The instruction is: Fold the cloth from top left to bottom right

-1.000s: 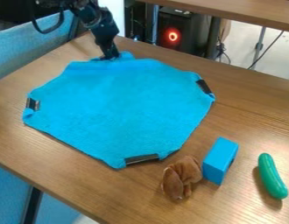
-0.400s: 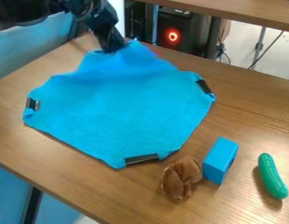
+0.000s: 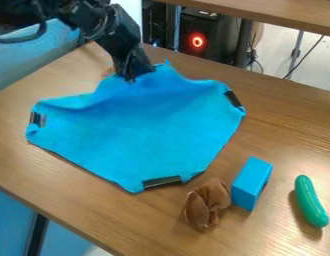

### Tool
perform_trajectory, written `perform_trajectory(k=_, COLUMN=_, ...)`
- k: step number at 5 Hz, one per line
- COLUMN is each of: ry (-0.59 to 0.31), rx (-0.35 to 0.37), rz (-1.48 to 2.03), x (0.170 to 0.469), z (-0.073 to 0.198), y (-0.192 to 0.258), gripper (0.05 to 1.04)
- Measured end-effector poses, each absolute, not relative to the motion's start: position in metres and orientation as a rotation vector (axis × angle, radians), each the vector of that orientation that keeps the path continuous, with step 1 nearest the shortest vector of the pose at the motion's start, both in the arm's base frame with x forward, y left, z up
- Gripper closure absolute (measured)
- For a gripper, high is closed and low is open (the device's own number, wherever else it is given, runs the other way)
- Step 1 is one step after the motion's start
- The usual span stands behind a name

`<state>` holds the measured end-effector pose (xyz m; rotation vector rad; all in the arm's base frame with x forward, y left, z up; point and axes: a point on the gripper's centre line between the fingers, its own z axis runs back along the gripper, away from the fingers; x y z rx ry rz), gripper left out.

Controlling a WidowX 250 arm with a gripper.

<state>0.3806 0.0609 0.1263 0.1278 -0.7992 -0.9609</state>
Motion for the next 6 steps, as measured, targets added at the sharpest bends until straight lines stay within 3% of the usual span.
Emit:
perform_trajectory(k=2, ry=-0.675, rx=0.138, rz=-1.041, x=0.333, z=0.115, y=0.002, gripper=1.032)
perform_trajectory(k=5, ry=-0.562, rx=0.09, rz=-1.137, x=0.298, z=0.089, y=-0.041, gripper=1.018)
perform_trajectory(k=6, ry=-0.513, rx=0.037, rz=-1.154, x=0.292, z=0.083, y=-0.044, gripper=0.858)
